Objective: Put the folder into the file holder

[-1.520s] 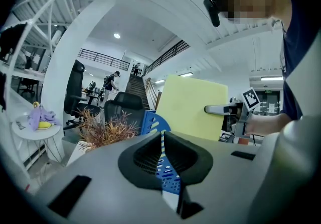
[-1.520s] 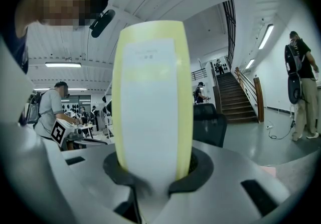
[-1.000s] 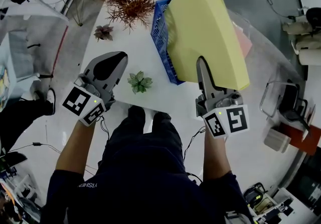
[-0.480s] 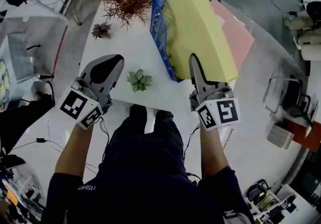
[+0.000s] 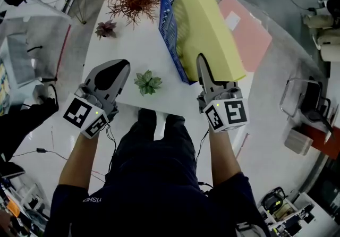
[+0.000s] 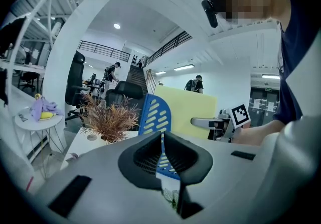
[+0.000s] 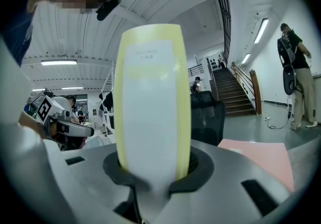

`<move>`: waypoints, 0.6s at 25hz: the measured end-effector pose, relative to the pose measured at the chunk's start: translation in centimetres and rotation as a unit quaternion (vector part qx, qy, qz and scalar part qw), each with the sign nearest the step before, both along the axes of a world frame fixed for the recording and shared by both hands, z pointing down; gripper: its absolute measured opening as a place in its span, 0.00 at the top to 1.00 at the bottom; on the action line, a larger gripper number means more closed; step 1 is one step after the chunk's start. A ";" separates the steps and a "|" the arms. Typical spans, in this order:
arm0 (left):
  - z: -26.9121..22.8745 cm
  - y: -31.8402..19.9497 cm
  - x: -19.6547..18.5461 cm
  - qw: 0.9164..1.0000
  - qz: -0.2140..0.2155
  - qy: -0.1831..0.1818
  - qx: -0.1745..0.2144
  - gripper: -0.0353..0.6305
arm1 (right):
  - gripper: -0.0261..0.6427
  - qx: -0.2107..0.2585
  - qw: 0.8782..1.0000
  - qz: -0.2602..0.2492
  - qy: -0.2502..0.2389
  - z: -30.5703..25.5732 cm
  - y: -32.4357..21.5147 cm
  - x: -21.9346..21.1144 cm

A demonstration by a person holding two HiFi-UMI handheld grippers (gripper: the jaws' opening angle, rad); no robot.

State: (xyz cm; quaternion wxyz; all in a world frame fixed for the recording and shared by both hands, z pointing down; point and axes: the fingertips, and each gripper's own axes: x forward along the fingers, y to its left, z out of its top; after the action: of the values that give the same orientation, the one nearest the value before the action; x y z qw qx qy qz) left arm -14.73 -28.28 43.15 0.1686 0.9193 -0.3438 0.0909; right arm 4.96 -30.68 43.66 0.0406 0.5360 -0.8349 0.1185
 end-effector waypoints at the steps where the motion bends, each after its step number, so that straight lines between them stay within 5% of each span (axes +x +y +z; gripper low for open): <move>1: 0.1 0.0 0.0 1.000 0.000 0.000 -0.001 0.88 | 0.76 0.000 1.000 0.000 0.000 0.1 0.0 0.0; 15: 0.5 0.2 0.0 1.000 -0.002 0.004 -0.006 0.88 | 0.75 -0.015 1.000 -0.002 0.002 2.3 0.0 -0.4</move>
State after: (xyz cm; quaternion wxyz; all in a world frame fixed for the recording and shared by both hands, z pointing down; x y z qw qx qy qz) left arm -14.69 -28.07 43.69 0.1758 0.9179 -0.3443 0.0894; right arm 4.58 -30.73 45.97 0.0507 0.5339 -0.8339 0.1301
